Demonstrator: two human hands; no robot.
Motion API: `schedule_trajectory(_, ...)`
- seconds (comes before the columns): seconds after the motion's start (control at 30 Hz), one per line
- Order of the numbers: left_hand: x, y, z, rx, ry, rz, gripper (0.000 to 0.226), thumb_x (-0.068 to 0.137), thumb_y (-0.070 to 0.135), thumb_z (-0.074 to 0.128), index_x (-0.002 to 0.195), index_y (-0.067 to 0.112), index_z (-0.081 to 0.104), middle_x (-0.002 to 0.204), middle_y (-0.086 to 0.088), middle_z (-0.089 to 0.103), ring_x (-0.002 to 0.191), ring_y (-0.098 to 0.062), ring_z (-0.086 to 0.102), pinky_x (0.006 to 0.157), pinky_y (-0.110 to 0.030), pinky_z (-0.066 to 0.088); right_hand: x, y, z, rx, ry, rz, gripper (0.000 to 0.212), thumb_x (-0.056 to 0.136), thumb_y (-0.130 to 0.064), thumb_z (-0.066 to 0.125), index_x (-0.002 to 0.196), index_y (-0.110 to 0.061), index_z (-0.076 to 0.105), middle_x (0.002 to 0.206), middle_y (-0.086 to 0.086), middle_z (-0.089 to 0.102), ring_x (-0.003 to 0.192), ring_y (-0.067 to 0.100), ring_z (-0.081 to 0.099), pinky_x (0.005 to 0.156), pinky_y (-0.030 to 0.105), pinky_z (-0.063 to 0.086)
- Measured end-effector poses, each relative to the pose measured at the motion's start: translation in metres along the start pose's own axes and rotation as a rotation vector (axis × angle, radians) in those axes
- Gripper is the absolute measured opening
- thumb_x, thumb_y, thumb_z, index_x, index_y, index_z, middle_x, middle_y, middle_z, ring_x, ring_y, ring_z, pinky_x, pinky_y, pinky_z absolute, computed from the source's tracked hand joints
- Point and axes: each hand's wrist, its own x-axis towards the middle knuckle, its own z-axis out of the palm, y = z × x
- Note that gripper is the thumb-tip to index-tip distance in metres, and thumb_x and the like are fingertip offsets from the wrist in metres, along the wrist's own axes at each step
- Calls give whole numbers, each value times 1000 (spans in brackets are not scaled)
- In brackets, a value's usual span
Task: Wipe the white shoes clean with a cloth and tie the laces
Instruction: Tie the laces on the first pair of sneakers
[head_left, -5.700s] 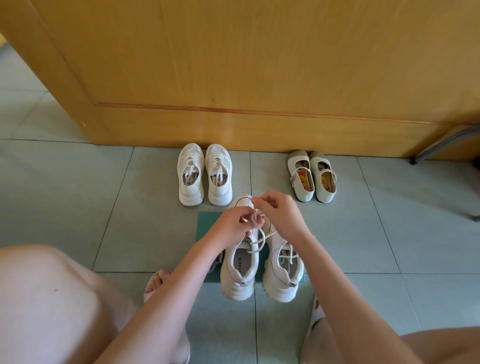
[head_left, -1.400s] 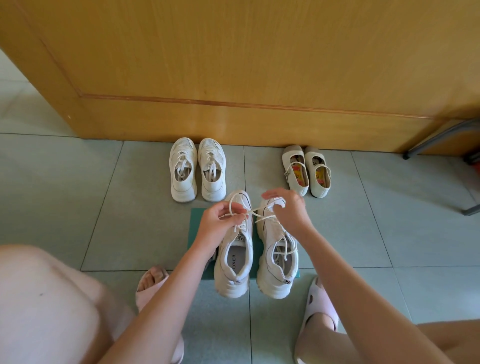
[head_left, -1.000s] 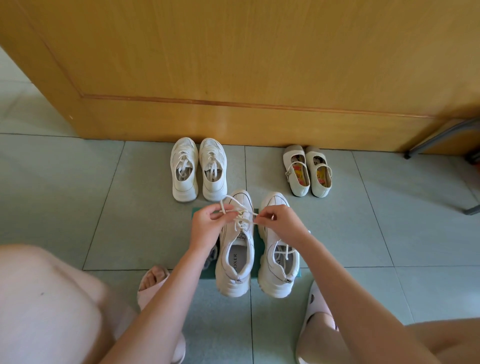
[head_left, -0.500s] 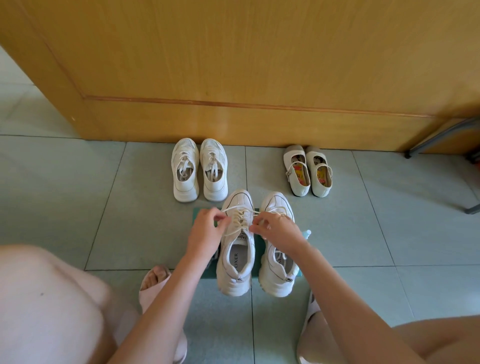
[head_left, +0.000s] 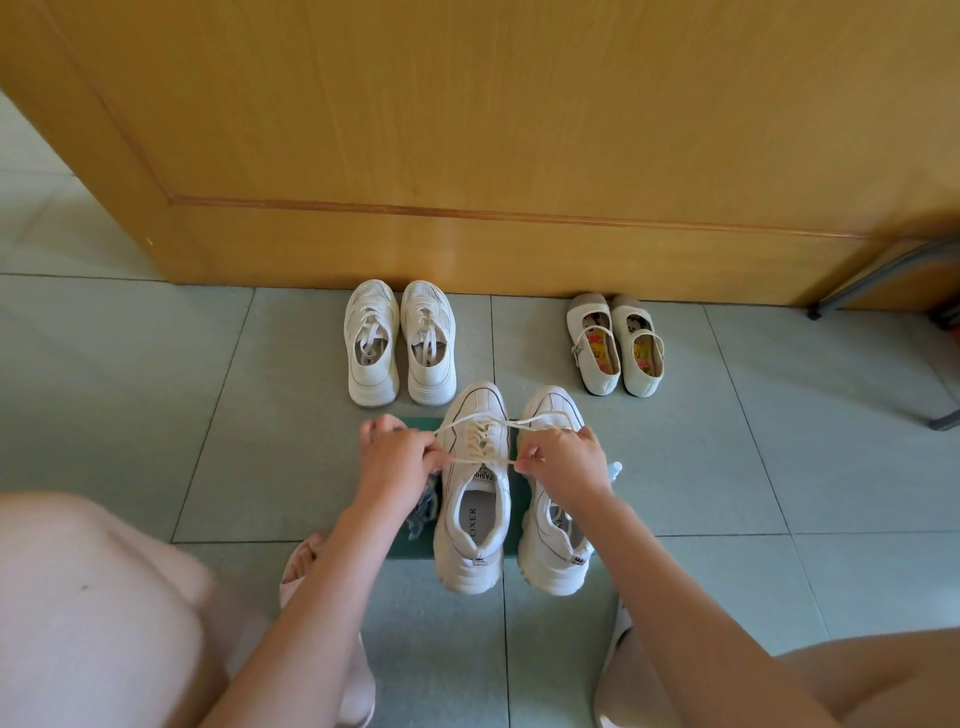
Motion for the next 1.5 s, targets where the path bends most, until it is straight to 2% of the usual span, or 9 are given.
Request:
schedule_trajectory(0.1,6,-2,-3,-98,-24,81,37,91,40,54,73,10,67,74,4,52,90,-14,43,107,-34,17,1,3,-3,-41,-24,-36,12,89,-32,59,93,-25,67,91,-5,67,82,9,51,99,26,27)
schedule_trajectory(0.23,8,1,-10,-608,-146,-37,42,95,43,46,64,14,51,80,-7,64,75,-19,54,68,-24,36,-2,7,-15,-70,-145,-173,12,88,-32,58,95,-25,64,95,-11,54,104,12,41,97,28,30)
schedule_trajectory(0.37,11,7,-7,-977,-224,-11,38,93,47,46,69,18,47,110,13,69,112,-6,54,97,-32,31,-7,2,-34,-109,-159,-222,14,85,-31,57,97,-26,63,94,-10,44,96,12,43,84,24,36)
schedule_trajectory(0.47,12,11,-3,-1132,-241,48,32,90,45,47,78,20,63,113,-1,69,118,-20,55,108,-40,31,-8,-9,-44,-116,-191,-175,18,85,-34,54,96,-22,62,85,-8,53,79,12,51,71,25,40)
schedule_trajectory(0.63,13,19,6,-1007,-168,71,23,96,28,49,107,18,67,100,-5,72,95,-15,66,88,-22,47,-8,-19,-43,64,-182,-160,18,84,-31,58,92,-15,58,86,3,64,71,18,55,63,28,44)
schedule_trajectory(0.8,14,22,13,-817,-247,117,25,99,22,43,93,15,67,73,1,62,76,-9,58,80,-18,43,1,-30,-32,467,-85,-89,9,87,-23,63,85,-14,61,71,4,59,60,14,48,59,27,42)
schedule_trajectory(0.97,15,31,15,-722,-323,120,13,97,16,45,96,17,58,79,9,58,76,-4,54,73,-18,40,12,-37,-22,741,-21,56,20,86,-26,66,84,-6,66,61,0,62,43,5,49,48,18,41)
schedule_trajectory(1.13,15,30,17,-710,-238,155,12,93,37,53,86,28,57,68,11,56,60,3,50,60,-13,37,18,-43,-18,802,-6,57,28,83,-31,69,81,-3,68,63,-1,64,51,5,54,56,20,48)
schedule_trajectory(1.5,17,32,15,-782,-230,53,27,100,25,41,84,13,60,70,7,60,65,-5,56,63,-9,43,17,-22,-23,608,-46,-94,11,82,-14,70,93,-13,73,82,-5,64,72,9,55,66,25,47)
